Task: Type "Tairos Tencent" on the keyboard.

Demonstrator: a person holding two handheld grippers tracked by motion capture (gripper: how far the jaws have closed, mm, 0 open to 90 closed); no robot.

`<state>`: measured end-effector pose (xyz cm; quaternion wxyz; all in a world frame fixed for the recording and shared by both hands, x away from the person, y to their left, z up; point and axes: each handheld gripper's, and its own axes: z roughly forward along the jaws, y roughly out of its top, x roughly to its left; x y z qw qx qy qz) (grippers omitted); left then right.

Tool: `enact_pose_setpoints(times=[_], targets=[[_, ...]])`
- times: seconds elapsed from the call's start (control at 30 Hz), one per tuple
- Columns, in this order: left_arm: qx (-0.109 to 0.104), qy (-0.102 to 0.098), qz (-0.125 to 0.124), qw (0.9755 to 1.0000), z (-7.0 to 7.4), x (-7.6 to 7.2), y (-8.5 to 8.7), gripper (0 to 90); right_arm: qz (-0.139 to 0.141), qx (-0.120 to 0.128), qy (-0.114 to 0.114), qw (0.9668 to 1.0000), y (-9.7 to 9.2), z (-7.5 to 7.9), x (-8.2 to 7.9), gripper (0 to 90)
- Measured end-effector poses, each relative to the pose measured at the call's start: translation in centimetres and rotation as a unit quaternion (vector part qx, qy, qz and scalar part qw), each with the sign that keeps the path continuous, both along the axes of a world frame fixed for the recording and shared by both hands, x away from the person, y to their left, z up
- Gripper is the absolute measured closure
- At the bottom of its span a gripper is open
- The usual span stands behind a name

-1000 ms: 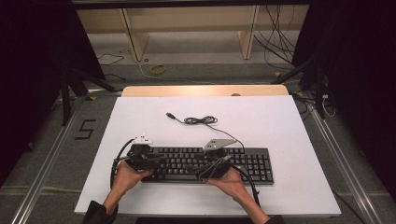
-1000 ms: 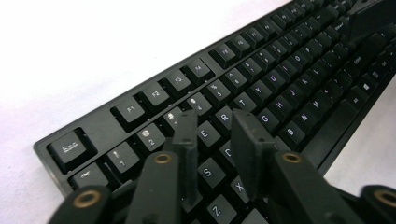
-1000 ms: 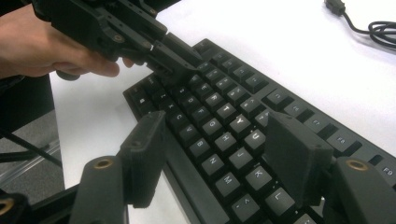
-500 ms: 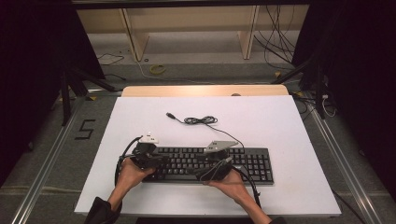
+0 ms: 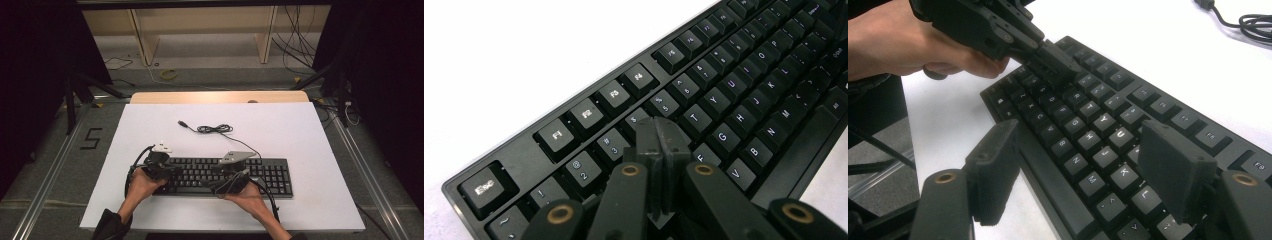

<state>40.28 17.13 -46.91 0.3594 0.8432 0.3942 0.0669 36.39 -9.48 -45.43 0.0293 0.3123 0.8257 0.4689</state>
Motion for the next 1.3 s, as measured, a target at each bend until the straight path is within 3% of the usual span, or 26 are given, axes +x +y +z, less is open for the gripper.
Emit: enact_pose_setpoints(times=[0.13, 0.47, 1.07, 1.3], targets=[[0.007, 0.004, -0.001, 1.0000, -0.3, 0.0, -0.1, 89.1, 0.000, -0.001, -0.001, 1.0000, 0.0, 0.0, 0.0, 34.0], [-0.003, -0.003, 0.004, 1.0000, -0.1, -0.1, -0.1, 88.5, -0.002, -0.004, -0.004, 1.0000, 0.0, 0.0, 0.0, 35.7], [-0.057, -0.005, 0.009, 0.9983, 1.5, -1.2, 0.7, 55.0, -0.001, -0.007, -0.006, 1.0000, 0.1, -0.1, 0.0, 52.0], [-0.066, -0.011, 0.014, 0.9977, 1.7, -1.6, 1.3, 44.8, 0.000, -0.015, -0.007, 0.9999, 0.2, -0.1, 0.1, 60.2]])
